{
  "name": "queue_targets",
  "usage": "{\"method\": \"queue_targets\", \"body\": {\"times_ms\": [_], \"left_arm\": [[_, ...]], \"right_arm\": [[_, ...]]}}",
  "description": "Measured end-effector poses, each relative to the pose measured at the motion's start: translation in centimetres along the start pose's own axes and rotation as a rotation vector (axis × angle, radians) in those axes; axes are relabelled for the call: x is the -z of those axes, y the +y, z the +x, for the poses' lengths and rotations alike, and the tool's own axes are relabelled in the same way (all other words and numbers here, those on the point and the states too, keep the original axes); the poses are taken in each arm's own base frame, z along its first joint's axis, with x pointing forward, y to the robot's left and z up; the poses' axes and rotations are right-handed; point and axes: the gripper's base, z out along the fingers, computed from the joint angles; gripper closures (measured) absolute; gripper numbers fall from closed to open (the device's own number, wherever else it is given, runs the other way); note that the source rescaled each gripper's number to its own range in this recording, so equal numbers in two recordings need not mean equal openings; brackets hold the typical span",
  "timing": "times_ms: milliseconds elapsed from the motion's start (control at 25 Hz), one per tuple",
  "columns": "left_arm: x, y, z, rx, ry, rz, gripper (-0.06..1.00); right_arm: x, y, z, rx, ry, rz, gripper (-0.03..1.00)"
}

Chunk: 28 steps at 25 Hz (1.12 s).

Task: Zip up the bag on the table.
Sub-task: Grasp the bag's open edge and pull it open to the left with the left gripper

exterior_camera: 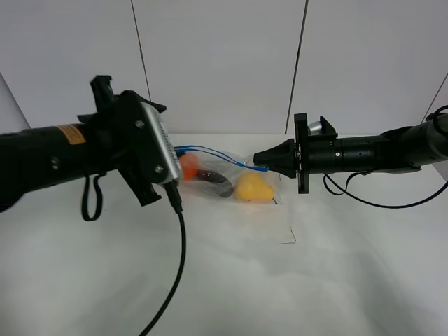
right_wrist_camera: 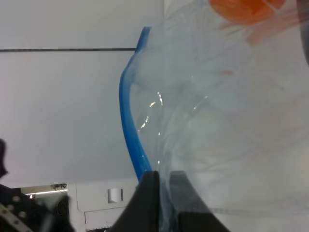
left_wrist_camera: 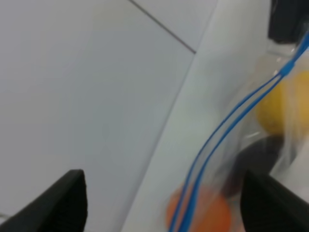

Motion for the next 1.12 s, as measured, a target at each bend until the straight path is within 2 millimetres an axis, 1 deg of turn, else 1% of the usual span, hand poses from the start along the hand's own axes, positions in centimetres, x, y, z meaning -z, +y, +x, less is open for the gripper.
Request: {"method": "queue_targets", "body": {"times_ms": [200, 320, 440, 680, 840, 1040, 1120], "left_arm": [[-3.5, -3.1, -1.1, -0.02, -0.051, 0.032, 0.06], [-5.2, -4.2, -1.5, -0.045, -0.081, 0.03, 0.06], [-6.4, -5.3, -1.3, -0.099, -0.105, 0.045, 0.06], [-8.0, -7.6, -0.8, -0.23, -0.169, 0.099, 0.06], [-8.9, -8.1, -0.8, -0.258, -0.185, 0.113, 0.06], [-10.2, -8.3, -1.0, -0.263, -0.19, 0.112, 0.07], [-10.5, -8.4, -1.0, -0.263, -0.191, 0.111, 0.08]], "right_arm": [[0.0, 0.0, 0.0, 0.0, 0.0, 0.0, 0.96], [0.0, 0.0, 0.0, 0.0, 0.0, 0.0, 0.96], [0.0, 0.0, 0.0, 0.0, -0.001, 0.001, 0.96], [0.0, 0.0, 0.0, 0.0, -0.001, 0.0, 0.96], [0.0, 0.0, 0.0, 0.0, -0.001, 0.0, 0.96], [0.0, 0.0, 0.0, 0.0, -0.001, 0.0, 0.96], [0.0, 0.0, 0.0, 0.0, -0.001, 0.0, 0.96]]}}
